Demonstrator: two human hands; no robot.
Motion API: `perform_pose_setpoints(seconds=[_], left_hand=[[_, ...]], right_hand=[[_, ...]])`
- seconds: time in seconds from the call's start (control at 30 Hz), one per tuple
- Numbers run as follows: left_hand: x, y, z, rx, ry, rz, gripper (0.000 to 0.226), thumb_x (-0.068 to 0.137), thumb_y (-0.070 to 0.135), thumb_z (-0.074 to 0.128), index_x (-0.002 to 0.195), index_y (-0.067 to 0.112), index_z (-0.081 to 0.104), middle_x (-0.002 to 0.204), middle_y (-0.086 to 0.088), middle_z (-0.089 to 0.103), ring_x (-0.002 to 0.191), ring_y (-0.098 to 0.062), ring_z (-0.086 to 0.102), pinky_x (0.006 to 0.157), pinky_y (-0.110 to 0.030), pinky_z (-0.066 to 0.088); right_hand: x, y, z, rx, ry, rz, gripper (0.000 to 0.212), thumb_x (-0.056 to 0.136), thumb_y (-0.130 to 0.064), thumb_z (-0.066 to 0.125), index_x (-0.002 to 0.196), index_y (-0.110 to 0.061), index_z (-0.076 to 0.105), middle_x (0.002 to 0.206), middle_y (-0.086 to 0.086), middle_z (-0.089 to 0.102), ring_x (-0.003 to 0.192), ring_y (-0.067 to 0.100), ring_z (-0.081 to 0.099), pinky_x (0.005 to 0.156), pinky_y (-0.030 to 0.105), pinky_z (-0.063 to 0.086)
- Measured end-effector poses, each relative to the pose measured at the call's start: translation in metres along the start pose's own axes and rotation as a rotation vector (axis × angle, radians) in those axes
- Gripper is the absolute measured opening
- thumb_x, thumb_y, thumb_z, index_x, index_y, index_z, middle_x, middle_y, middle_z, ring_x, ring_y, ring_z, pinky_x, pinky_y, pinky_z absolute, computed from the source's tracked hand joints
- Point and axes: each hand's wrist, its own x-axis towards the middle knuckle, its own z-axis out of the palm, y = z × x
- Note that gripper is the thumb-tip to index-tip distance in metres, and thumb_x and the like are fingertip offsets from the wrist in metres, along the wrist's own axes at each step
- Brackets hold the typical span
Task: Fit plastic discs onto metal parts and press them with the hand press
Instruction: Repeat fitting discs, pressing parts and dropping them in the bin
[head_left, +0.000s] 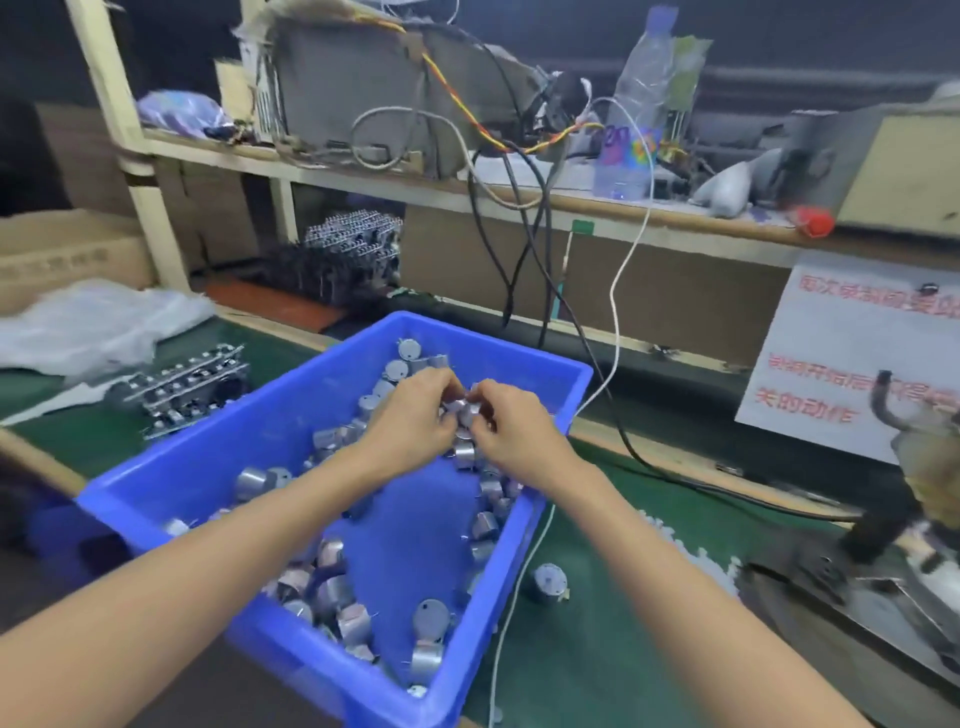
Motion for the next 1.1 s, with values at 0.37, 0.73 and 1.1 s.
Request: perform_pose_setpoints(seconds=[0.37,0.73,1.1], left_hand=[[0.028,-0.070,0.041,0.671,-0.595,-0.200,0.041,0.091,0.019,0.054,0.128,0.009,0.040,0.133,-0.014,0.040,0.121,-0.032,0.045,0.089,-0.040,0.042],[0.035,-0.012,0.007,-0.092,-0.490,-0.499,0.020,0.069,0.012,0.064,0.056,0.013,0.049,0.049,-0.003,0.046,0.044,-0.017,0.037,0.038,-0.013,0.026],[0.026,0.120,0.008,-0.433,-0.457,-0.319,0.027,0.077,0.025,0.068,0.092,0.002,0.067,0.073,-0.004,0.061,0.064,-0.018,0.054,0.067,-0.028,0.047]], right_hand=[[0.021,0.024,0.009,-0.251,-0.094,0.106,0.023,0.089,-0.018,0.041,0.108,-0.016,0.055,0.103,0.006,0.063,0.099,0.028,0.053,0.067,0.033,0.035],[0.020,0.023,0.006,-0.179,-0.169,0.079,0.024,0.085,-0.035,0.056,0.107,-0.029,0.059,0.095,-0.010,0.063,0.096,0.019,0.054,0.071,0.030,0.036],[-0.067,0.049,-0.048,0.357,0.353,0.060,0.028,0.077,-0.016,0.076,0.084,-0.030,0.052,0.070,-0.014,0.059,0.062,-0.003,0.051,0.056,0.009,0.037]])
